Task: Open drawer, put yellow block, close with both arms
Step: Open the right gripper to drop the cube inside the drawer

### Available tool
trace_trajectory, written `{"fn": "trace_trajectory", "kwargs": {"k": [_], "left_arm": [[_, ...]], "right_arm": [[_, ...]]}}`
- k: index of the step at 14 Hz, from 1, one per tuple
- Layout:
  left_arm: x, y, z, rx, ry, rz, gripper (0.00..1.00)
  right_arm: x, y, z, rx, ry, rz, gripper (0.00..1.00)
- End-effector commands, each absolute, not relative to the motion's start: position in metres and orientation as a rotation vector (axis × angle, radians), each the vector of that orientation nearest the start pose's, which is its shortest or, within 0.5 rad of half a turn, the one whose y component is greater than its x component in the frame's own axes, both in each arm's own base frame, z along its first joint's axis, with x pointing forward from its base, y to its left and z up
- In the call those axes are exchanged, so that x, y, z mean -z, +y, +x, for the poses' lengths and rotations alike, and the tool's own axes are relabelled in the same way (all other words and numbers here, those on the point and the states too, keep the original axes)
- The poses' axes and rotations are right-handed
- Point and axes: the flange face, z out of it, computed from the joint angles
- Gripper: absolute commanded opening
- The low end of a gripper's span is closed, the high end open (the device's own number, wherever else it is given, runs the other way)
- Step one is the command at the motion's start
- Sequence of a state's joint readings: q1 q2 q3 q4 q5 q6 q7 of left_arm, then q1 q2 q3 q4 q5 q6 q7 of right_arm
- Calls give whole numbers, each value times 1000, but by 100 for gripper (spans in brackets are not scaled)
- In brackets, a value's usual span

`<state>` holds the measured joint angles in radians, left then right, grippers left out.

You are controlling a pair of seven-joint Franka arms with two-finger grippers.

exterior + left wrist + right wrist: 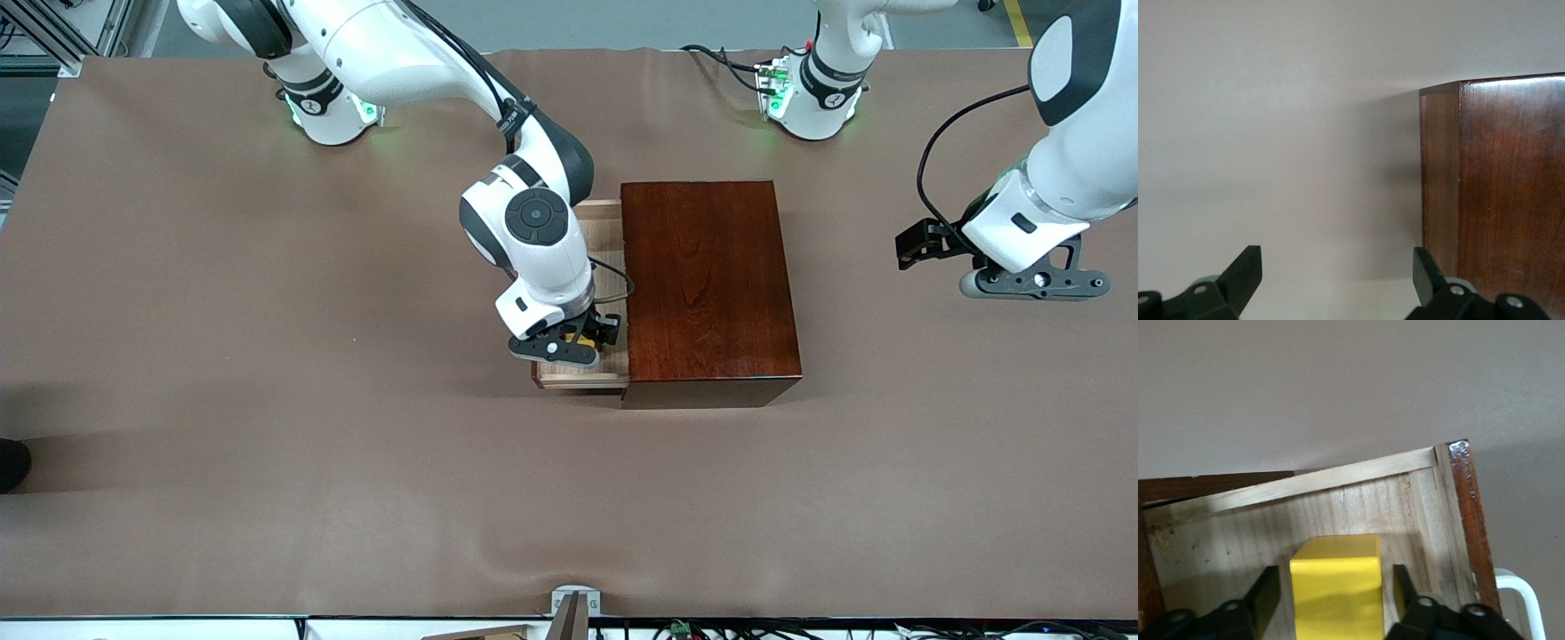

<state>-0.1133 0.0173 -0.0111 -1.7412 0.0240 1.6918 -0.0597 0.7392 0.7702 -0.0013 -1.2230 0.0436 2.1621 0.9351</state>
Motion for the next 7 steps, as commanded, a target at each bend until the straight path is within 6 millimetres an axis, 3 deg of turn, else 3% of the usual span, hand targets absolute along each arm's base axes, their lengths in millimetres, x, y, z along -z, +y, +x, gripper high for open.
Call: {"fn": "trace_trajectory", "kwargs": {"k": [1,5,7], "left_arm": [[-546,-71,556,-105,97,-3106,100],[-545,-71,556,-108,94,-3107,100],[-540,-76,557,-118,33,-3104,100]], "right_arm": [[-339,522,569,123,343,-2949,100],[-382,504,570,70,369,-2980,100],[-437,480,575,88,404,-2952,100]]}}
